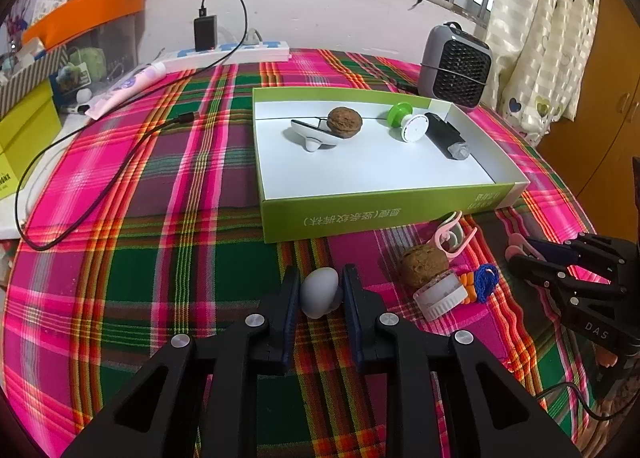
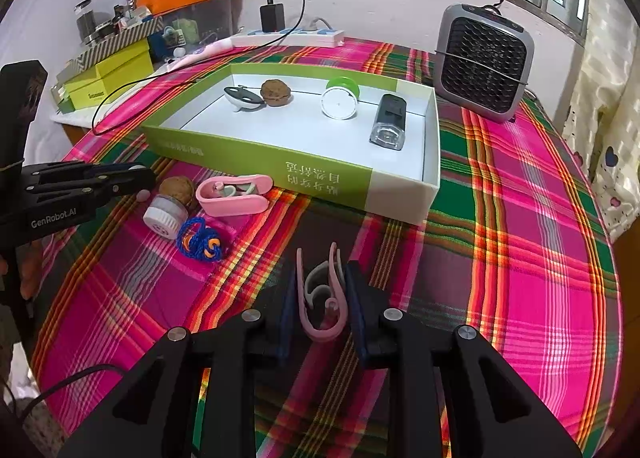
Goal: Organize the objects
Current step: 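Carry the white knob with the left tool while the right tool carries the pink clip to the tray, then lower the white knob into the tray with the left tool while the right tool lowers the pink clip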
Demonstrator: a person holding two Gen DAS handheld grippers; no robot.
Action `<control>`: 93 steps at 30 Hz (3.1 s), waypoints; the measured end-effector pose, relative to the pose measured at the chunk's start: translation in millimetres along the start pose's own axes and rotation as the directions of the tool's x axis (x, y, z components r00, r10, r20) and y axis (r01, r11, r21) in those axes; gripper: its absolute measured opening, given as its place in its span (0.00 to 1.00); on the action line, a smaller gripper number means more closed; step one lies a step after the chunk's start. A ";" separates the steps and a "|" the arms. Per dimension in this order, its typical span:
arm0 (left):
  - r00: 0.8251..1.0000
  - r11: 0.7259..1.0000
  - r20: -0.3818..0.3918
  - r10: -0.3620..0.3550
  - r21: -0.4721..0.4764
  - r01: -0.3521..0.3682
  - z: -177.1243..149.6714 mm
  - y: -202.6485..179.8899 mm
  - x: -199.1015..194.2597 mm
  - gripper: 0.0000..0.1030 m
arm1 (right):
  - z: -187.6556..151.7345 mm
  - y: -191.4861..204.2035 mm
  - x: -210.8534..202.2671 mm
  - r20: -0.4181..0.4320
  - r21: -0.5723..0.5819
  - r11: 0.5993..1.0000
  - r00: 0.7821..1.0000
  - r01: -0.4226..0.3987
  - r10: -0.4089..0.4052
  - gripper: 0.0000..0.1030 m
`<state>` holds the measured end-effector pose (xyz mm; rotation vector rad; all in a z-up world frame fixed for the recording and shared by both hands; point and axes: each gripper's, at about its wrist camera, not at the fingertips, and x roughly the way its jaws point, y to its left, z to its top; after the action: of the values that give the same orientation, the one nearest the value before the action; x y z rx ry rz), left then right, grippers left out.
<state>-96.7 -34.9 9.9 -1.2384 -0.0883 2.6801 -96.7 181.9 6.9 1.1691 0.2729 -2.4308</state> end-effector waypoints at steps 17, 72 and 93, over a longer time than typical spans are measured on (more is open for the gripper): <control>1.000 1.000 0.013 0.002 -0.003 -0.002 2.0 -0.5 -7.2 0.19 | -0.5 1.0 -2.2 0.010 0.034 0.999 1.000 -0.005 0.005 0.23; 0.998 1.000 0.066 -0.023 0.009 0.023 74.7 -12.4 9.4 0.19 | 72.5 -20.5 5.3 0.088 0.099 0.995 0.996 -0.008 -0.001 0.23; 1.000 1.000 -0.001 0.013 0.011 -0.013 86.1 -7.9 53.1 0.19 | 104.0 -23.4 60.8 -0.013 0.092 0.995 0.999 -0.031 0.032 0.23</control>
<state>-194.6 -14.8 27.1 -1.2418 -0.0653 2.6865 -213.5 148.4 24.4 1.2219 0.1469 -2.4311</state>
